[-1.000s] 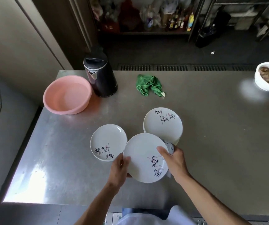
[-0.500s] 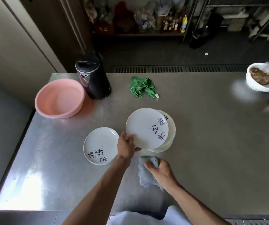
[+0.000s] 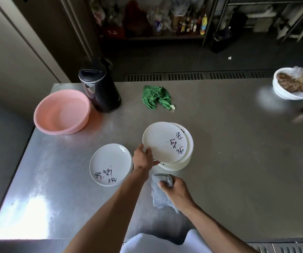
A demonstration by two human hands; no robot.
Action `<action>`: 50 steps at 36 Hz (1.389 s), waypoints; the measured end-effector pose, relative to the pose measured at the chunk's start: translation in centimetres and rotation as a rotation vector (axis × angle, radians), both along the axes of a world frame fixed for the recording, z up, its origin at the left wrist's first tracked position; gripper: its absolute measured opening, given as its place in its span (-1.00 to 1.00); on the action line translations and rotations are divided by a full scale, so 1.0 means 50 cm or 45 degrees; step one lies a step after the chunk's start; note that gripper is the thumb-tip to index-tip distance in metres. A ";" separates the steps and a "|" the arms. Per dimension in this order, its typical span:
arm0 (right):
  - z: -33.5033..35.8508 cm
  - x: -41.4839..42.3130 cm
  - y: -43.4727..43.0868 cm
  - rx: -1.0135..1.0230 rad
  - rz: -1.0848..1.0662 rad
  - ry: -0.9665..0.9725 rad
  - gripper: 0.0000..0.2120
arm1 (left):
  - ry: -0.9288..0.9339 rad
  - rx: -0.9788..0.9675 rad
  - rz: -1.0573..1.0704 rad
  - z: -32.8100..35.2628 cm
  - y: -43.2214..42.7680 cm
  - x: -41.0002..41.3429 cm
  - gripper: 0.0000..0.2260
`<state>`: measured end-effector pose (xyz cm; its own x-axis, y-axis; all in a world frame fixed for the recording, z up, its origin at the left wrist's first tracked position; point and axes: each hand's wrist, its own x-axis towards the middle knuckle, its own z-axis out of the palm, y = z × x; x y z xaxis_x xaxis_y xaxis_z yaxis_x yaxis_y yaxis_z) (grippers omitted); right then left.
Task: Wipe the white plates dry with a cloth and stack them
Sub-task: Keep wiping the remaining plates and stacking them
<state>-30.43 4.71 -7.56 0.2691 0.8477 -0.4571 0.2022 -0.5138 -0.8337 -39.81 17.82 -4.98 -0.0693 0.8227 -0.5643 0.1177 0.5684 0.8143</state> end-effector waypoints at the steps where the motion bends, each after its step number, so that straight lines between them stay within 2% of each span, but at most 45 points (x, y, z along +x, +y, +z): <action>1: -0.001 0.000 -0.001 0.004 0.003 -0.004 -0.69 | 0.010 -0.007 -0.001 -0.001 -0.001 0.001 -0.89; 5: 0.000 -0.001 -0.001 -0.007 0.016 0.016 -0.68 | 0.082 -0.013 -0.070 -0.005 -0.003 0.000 -0.71; 13: 0.005 -0.006 0.010 -0.049 0.036 0.023 -0.77 | 0.396 -0.022 -0.567 -0.018 -0.005 -0.009 -0.47; 17: 0.005 -0.020 0.022 -0.094 0.065 0.003 -0.76 | 0.492 0.009 -0.761 -0.023 -0.002 -0.016 -0.43; 20: 0.001 -0.040 0.037 -0.167 0.032 -0.009 -0.80 | 0.551 0.076 -0.603 -0.015 0.001 -0.056 -0.54; 23: -0.007 -0.065 0.060 -0.224 -0.001 0.022 -0.77 | 0.580 0.146 -0.255 -0.020 -0.001 -0.147 -0.66; 26: -0.010 -0.095 0.092 -0.201 0.002 -0.002 -0.82 | 0.623 0.070 0.034 -0.040 -0.007 -0.258 -0.62; 29: -0.010 -0.127 0.126 -0.191 -0.002 0.016 -0.83 | 0.689 -0.084 0.191 -0.055 -0.015 -0.350 -0.55; 33: -0.021 -0.163 0.163 -0.234 -0.051 0.082 -0.88 | 0.562 -0.170 0.178 -0.078 -0.020 -0.419 -0.53; 35: -0.029 -0.177 0.177 -0.247 -0.062 0.109 -0.74 | 0.461 -0.192 0.173 -0.085 -0.015 -0.433 -0.61; 37: -0.033 -0.187 0.189 -0.241 -0.050 0.111 -0.69 | 0.400 -0.202 0.177 -0.088 -0.010 -0.437 -0.71; 39: -0.036 -0.196 0.197 -0.247 -0.035 0.119 -0.73 | 0.376 -0.210 0.180 -0.087 -0.005 -0.436 -0.75; 42: -0.037 -0.211 0.204 -0.272 -0.044 0.081 -0.90 | 0.354 -0.210 0.212 -0.085 -0.001 -0.437 -0.74; 46: -0.037 -0.223 0.205 -0.286 -0.078 0.074 -0.85 | 0.308 -0.183 0.260 -0.086 0.003 -0.446 -0.76; 50: -0.040 -0.223 0.204 -0.293 -0.072 0.064 -0.85 | 0.251 -0.136 0.212 -0.078 0.009 -0.451 -0.88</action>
